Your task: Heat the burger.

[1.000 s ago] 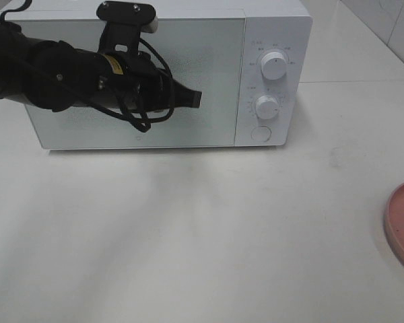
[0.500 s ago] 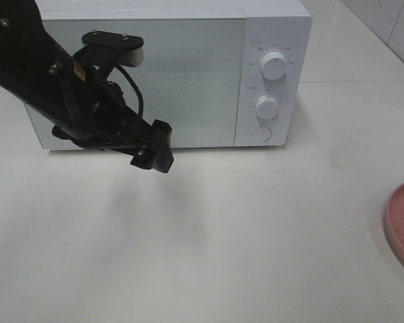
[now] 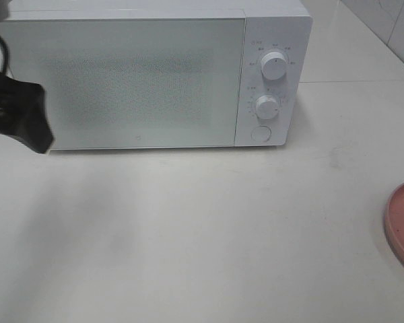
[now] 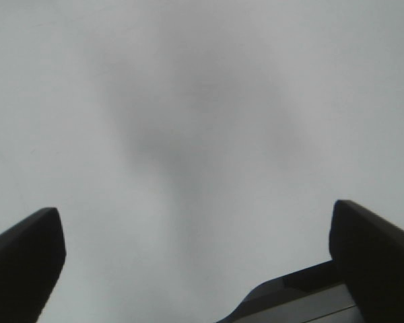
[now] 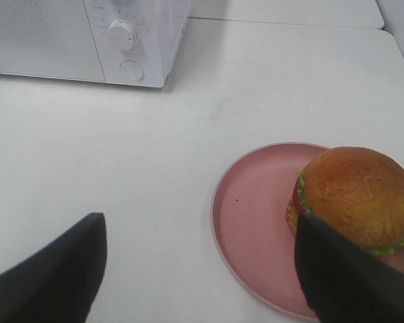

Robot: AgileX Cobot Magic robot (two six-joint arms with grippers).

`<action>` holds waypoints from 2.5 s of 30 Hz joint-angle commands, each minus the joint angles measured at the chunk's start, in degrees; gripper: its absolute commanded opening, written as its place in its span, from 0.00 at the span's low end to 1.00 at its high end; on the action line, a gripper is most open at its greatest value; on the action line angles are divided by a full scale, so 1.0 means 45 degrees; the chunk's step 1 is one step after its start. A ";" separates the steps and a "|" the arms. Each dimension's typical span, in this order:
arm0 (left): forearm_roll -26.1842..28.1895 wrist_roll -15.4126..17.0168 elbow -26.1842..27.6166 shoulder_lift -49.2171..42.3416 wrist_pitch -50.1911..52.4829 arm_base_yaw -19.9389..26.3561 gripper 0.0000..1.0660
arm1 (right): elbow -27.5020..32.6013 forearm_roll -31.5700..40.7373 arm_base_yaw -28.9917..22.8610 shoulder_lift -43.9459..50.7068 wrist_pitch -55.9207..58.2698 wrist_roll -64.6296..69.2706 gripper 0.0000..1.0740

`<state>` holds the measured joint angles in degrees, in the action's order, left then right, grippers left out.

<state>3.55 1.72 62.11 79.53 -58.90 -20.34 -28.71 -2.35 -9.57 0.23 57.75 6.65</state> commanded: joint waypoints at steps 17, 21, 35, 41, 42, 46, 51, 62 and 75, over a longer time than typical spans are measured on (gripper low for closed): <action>0.0102 -0.1120 -0.3705 -0.5768 -0.1592 0.4444 0.94 | 0.0051 0.0025 0.0115 0.0357 -0.0166 0.0000 0.70; 0.0115 -0.1120 -0.4953 -0.7856 -0.1286 0.4444 0.94 | 0.0051 0.0025 0.0115 0.0357 -0.0166 0.0000 0.70; -0.0038 -0.1350 -0.7219 -1.4413 -0.0586 0.4418 0.94 | 0.0051 0.0025 0.0115 0.0357 -0.0166 0.0000 0.70; -0.0038 -0.1324 -0.7232 -1.5903 -0.0560 0.4418 0.94 | 0.0051 0.0025 0.0115 0.0357 -0.0166 0.0000 0.70; -0.0038 -0.1311 -0.7232 -1.6285 -0.0560 0.4418 0.94 | 0.0051 0.0025 0.0115 0.0357 -0.0166 0.0000 0.70; -0.0038 -0.1299 -0.7232 -1.7100 -0.0560 0.4418 0.94 | 0.0051 0.0025 0.0115 0.0357 -0.0166 0.0000 0.70; -0.0013 -0.1261 -0.7232 -1.8080 -0.0547 0.4418 0.94 | 0.0051 0.0025 0.0115 0.0357 -0.0166 0.0000 0.70; 0.0051 -0.1261 -0.7219 -1.8029 -0.0547 0.4431 0.94 | 0.0051 0.0025 0.0115 0.0306 -0.0166 0.0000 0.70; 0.0166 -0.1171 -0.7219 -1.8016 -0.0547 0.4431 0.94 | 0.0051 0.0025 0.0115 0.0306 -0.0166 0.0000 0.70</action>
<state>3.72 -3.95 29.79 -0.23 -62.17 -0.63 -28.71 -2.35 -9.57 0.23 57.75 6.65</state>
